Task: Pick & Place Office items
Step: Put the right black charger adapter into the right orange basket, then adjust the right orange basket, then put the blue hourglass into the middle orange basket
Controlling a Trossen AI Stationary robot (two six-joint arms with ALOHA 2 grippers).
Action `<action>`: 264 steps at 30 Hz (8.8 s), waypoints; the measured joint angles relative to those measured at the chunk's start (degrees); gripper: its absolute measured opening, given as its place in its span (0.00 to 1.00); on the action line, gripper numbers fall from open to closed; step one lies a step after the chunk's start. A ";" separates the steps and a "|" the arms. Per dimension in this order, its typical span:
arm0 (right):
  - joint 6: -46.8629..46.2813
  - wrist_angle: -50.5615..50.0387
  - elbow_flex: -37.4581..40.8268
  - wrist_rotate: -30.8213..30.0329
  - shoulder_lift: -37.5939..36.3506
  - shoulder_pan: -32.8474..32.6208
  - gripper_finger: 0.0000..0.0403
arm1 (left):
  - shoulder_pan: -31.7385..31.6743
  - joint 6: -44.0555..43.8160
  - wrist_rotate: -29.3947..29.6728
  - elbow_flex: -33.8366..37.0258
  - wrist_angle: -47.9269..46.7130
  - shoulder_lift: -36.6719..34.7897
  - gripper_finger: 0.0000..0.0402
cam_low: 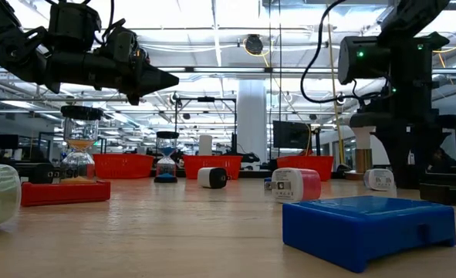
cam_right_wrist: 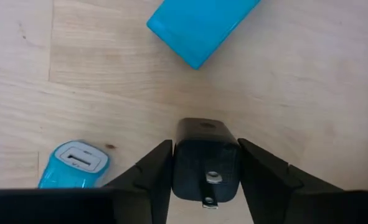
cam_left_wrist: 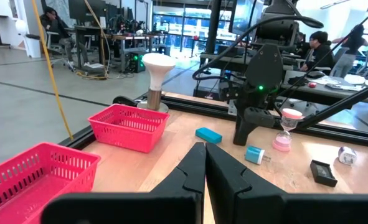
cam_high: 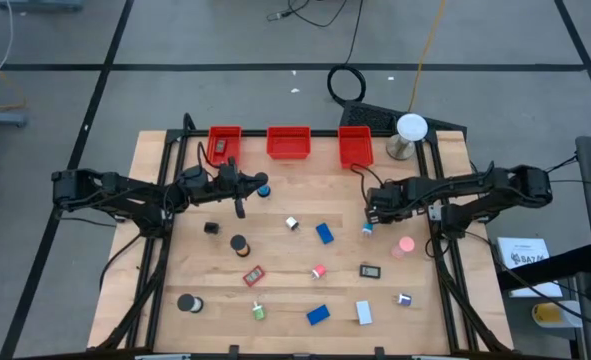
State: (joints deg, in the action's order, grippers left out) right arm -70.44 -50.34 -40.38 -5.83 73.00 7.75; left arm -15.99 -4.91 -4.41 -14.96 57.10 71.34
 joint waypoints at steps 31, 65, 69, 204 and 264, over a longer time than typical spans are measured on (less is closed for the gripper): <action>50.83 -11.89 -60.80 -1.10 37.51 35.21 0.37 | 0.00 -0.02 -0.01 0.00 0.00 0.01 0.02; 52.29 0.14 -51.92 -1.85 43.23 40.93 0.36 | 0.00 -0.02 -0.01 0.00 0.00 -0.01 0.02; 52.08 0.60 -51.32 -1.85 43.23 40.98 0.38 | 0.00 0.00 0.00 0.00 0.00 0.01 0.02; 64.16 60.51 5.63 -5.90 -8.44 13.82 0.00 | 0.00 0.00 0.01 0.00 0.00 0.01 0.02; 74.14 72.84 8.58 -5.85 -5.73 10.01 0.00 | -6.16 -22.40 7.84 -51.87 -100.42 16.96 0.89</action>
State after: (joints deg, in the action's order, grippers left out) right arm 3.70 22.50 -31.80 -11.68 67.26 17.76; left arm -22.15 -27.31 3.43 -66.83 -43.32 88.31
